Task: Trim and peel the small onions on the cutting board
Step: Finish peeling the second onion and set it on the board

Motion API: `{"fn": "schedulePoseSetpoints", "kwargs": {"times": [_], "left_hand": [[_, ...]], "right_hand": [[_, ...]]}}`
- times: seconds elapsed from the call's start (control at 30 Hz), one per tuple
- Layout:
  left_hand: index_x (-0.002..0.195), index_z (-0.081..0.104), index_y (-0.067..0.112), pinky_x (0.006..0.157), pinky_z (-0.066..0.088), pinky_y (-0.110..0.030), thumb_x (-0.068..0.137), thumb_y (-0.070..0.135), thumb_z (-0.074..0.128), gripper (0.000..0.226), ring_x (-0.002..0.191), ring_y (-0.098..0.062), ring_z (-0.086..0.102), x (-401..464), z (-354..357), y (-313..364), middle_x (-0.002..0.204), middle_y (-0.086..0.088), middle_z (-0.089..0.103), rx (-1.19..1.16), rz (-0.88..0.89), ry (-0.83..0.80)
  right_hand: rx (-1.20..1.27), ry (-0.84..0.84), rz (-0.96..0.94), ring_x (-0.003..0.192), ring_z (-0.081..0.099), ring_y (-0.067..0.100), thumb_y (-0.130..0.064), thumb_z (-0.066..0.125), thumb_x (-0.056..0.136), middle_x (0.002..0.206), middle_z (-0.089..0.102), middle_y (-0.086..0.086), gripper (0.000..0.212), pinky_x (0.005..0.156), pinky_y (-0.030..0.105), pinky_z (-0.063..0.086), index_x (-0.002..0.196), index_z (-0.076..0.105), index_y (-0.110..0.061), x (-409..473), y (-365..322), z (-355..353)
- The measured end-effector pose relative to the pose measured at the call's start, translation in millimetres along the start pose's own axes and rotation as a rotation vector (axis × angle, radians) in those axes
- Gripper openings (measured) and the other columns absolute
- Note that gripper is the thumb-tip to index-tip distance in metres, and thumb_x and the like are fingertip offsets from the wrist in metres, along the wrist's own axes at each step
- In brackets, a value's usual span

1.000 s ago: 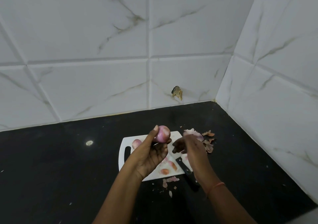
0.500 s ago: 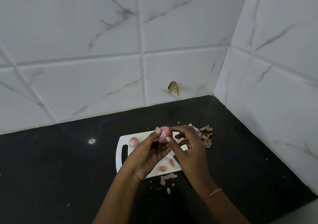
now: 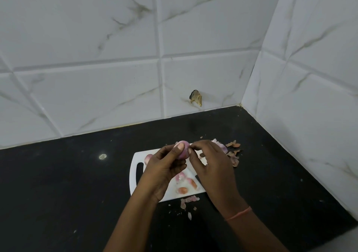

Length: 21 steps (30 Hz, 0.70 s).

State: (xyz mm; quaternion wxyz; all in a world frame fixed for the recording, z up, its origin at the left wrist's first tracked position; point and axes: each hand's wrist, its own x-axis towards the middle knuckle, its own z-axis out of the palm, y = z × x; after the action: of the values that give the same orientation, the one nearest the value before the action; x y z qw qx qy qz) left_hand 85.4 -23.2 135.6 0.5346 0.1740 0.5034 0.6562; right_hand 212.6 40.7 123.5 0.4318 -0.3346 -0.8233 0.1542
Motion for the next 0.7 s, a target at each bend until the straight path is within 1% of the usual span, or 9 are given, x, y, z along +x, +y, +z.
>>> {"fn": "schedulePoseSetpoints", "kwargs": {"times": [0.1, 0.2, 0.33, 0.43, 0.53, 0.63, 0.7], "left_hand": [[0.105, 0.072, 0.008, 0.072, 0.057, -0.025, 0.068, 0.038, 0.075, 0.048, 0.080, -0.014, 0.069, 0.6, -2.1, 1.9, 0.088, -0.006, 0.074, -0.002, 0.009, 0.013], [0.101, 0.074, 0.010, 0.070, 0.057, -0.024, 0.067, 0.040, 0.076, 0.046, 0.083, -0.016, 0.068, 0.8, -3.3, 2.0, 0.091, -0.008, 0.073, 0.002, 0.004, 0.014], [0.106, 0.075, 0.008, 0.070, 0.056, -0.024, 0.067, 0.042, 0.075, 0.051, 0.082, -0.016, 0.066, -0.6, -3.4, 0.8, 0.093, -0.009, 0.071, 0.008, -0.015, 0.014], [0.112, 0.073, 0.005, 0.069, 0.056, -0.024, 0.072, 0.039, 0.073, 0.053, 0.075, -0.012, 0.065, -1.1, -4.6, 2.3, 0.090, -0.009, 0.069, -0.005, -0.032, -0.013], [0.113, 0.071, 0.002, 0.067, 0.056, -0.024, 0.075, 0.035, 0.071, 0.050, 0.068, -0.009, 0.063, -1.4, -4.7, 2.9, 0.084, -0.006, 0.067, -0.039, -0.059, -0.038], [0.107, 0.072, 0.003, 0.066, 0.058, -0.023, 0.075, 0.034, 0.069, 0.045, 0.066, -0.010, 0.064, -3.5, -5.0, 4.9, 0.086, -0.010, 0.067, -0.076, -0.085, -0.065], [0.104, 0.071, 0.002, 0.066, 0.059, -0.024, 0.075, 0.032, 0.069, 0.042, 0.066, -0.013, 0.066, -6.2, -4.7, 7.2, 0.087, -0.013, 0.069, -0.111, -0.097, -0.084]], "right_hand": [[-0.074, -0.060, -0.027, 0.086, 0.055, 0.004, -0.035, 0.043, 0.094, 0.095, 0.061, -0.005, 0.025, 0.070, 0.007, 0.038, 0.099, 0.060, -0.017, 6.1, -4.7, 2.0], [-0.135, -0.083, -0.085, 0.083, 0.054, 0.008, -0.033, 0.042, 0.093, 0.093, 0.059, -0.002, 0.024, 0.068, 0.012, 0.037, 0.097, 0.058, -0.015, 11.7, -7.1, 2.1], [-0.094, -0.160, -0.090, 0.082, 0.048, 0.005, -0.037, 0.040, 0.094, 0.091, 0.055, -0.004, 0.027, 0.070, 0.008, 0.032, 0.093, 0.056, -0.016, 17.9, -5.4, -1.2], [-0.028, -0.227, -0.091, 0.082, 0.047, 0.004, -0.040, 0.039, 0.094, 0.091, 0.051, -0.008, 0.028, 0.069, 0.010, 0.036, 0.093, 0.055, -0.017, 20.2, -2.8, -5.2], [0.112, -0.259, -0.048, 0.083, 0.050, 0.005, -0.036, 0.044, 0.094, 0.090, 0.051, -0.010, 0.021, 0.071, 0.012, 0.040, 0.093, 0.054, -0.018, 21.6, -1.6, -9.7], [0.221, -0.233, 0.048, 0.085, 0.055, 0.002, -0.020, 0.052, 0.095, 0.088, 0.054, -0.012, 0.004, 0.073, 0.008, 0.040, 0.094, 0.055, -0.018, 22.1, -1.7, -12.4], [0.303, -0.209, 0.180, 0.086, 0.058, 0.000, -0.012, 0.056, 0.095, 0.087, 0.058, -0.014, 0.008, 0.074, 0.008, 0.042, 0.094, 0.057, -0.020, 21.7, -1.4, -14.6]]}}
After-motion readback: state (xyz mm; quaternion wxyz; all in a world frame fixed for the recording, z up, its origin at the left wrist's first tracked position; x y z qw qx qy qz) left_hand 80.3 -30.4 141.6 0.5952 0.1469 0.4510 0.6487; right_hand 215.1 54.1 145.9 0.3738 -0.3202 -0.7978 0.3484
